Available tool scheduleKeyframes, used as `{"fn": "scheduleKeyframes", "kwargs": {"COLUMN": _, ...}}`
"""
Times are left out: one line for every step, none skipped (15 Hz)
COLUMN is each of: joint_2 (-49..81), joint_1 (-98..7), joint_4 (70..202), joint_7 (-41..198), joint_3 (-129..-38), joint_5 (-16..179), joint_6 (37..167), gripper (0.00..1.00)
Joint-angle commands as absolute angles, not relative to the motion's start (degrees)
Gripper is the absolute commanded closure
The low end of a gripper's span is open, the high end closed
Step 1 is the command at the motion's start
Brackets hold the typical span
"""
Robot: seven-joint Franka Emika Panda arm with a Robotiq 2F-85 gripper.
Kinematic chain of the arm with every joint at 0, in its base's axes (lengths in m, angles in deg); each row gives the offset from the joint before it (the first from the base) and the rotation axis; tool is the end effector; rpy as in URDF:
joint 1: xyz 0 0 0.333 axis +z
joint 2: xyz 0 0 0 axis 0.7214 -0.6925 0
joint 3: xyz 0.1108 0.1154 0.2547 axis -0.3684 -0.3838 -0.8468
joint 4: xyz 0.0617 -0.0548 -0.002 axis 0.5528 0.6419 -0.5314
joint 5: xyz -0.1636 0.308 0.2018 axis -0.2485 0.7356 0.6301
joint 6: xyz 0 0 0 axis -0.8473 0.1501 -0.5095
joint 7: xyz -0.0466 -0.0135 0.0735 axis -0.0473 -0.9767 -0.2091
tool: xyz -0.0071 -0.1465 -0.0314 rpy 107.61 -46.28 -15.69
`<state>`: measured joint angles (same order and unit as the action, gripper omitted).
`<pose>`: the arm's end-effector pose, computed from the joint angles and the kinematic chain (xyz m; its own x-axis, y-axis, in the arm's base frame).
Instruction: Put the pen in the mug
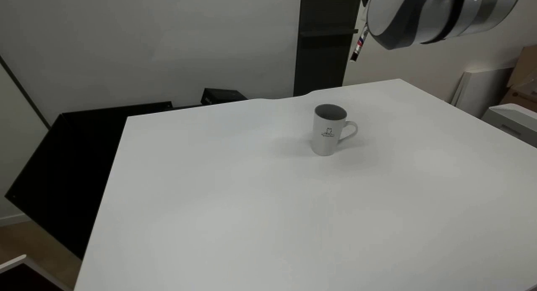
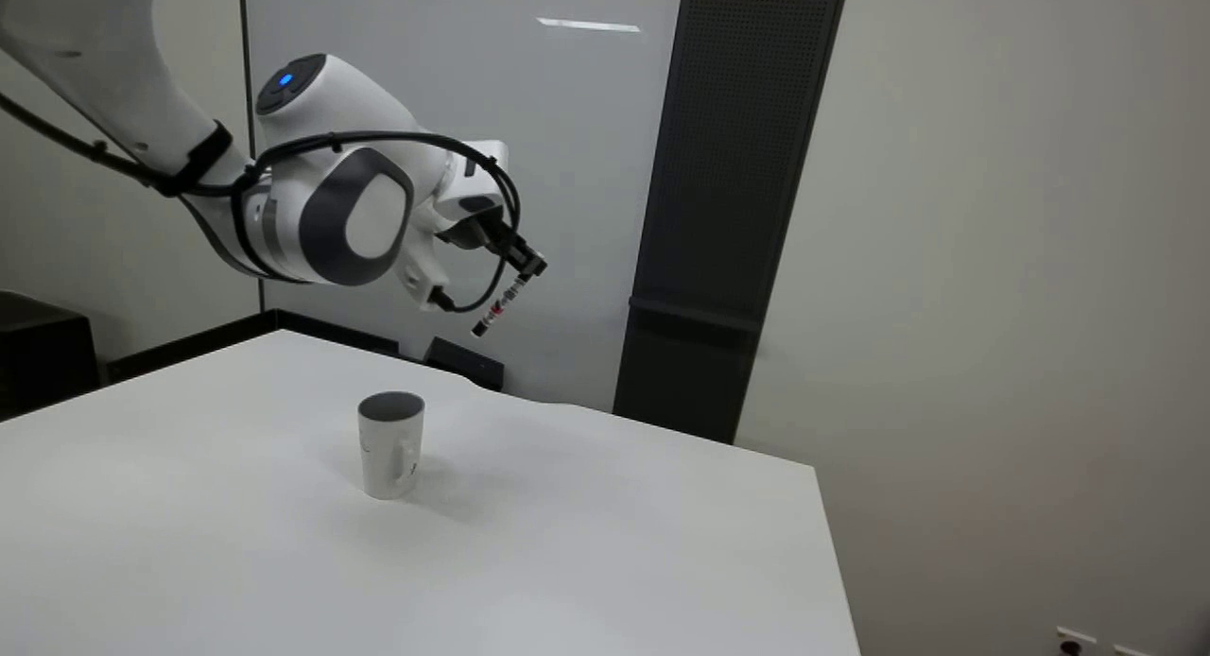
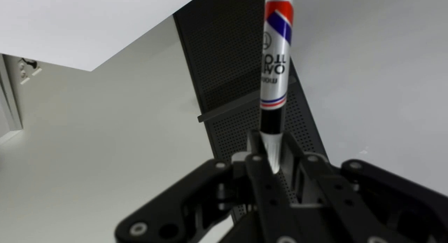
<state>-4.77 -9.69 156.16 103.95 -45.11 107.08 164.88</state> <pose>0.6939 -0.0614 0.3061 0.2798 -0.4893 0.8260 -0.5069 -0.8060 -0.3057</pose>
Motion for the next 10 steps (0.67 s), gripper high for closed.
{"fn": "scheduleKeyframes", "kwargs": {"joint_2": -6.6, "joint_1": -2.1, "joint_4": 157.5, "joint_7": 104.2, "joint_3": -41.6, "joint_5": 111.5, "joint_6": 164.8, "gripper": 0.93}}
{"fn": "scheduleKeyframes", "kwargs": {"joint_2": -7.0, "joint_1": -0.5, "joint_4": 157.9, "joint_7": 104.0, "joint_3": -41.3, "joint_5": 112.3, "joint_6": 164.8, "gripper": 0.93}}
{"fn": "scheduleKeyframes", "kwargs": {"joint_2": -7.4, "joint_1": 0.8, "joint_4": 158.5, "joint_7": 103.8, "joint_3": -41.1, "joint_5": 112.9, "joint_6": 164.7, "gripper": 0.93}}
{"fn": "scheduleKeyframes", "kwargs": {"joint_2": -8.1, "joint_1": 1.9, "joint_4": 158.9, "joint_7": 103.8, "joint_3": -40.9, "joint_5": 113.5, "joint_6": 164.8, "gripper": 0.93}}
{"fn": "scheduleKeyframes", "kwargs": {"joint_2": -8.5, "joint_1": 2.7, "joint_4": 159.4, "joint_7": 103.7, "joint_3": -40.7, "joint_5": 113.9, "joint_6": 164.6, "gripper": 0.93}}
{"fn": "scheduleKeyframes", "kwargs": {"joint_2": -9.2, "joint_1": 3.3, "joint_4": 159.7, "joint_7": 103.7, "joint_3": -40.6, "joint_5": 114.3, "joint_6": 164.4, "gripper": 0.93}}
{"fn": "scheduleKeyframes", "kwargs": {"joint_2": -9.7, "joint_1": 3.7, "joint_4": 160.0, "joint_7": 103.7, "joint_3": -40.6, "joint_5": 114.4, "joint_6": 164.4, "gripper": 0.93}}
{"fn": "scheduleKeyframes", "kwargs": {"joint_2": -10.3, "joint_1": 3.9, "joint_4": 160.3, "joint_7": 103.7, "joint_3": -40.6, "joint_5": 114.6, "joint_6": 164.3, "gripper": 0.93}}
{"fn": "scheduleKeyframes", "kwargs": {"joint_2": -10.8, "joint_1": 4.0, "joint_4": 160.4, "joint_7": 103.7, "joint_3": -40.7, "joint_5": 114.6, "joint_6": 164.0, "gripper": 0.93}}
{"fn": "scheduleKeyframes", "kwargs": {"joint_2": -11.3, "joint_1": 4.1, "joint_4": 160.4, "joint_7": 103.8, "joint_3": -40.8, "joint_5": 114.5, "joint_6": 163.8, "gripper": 0.93}}
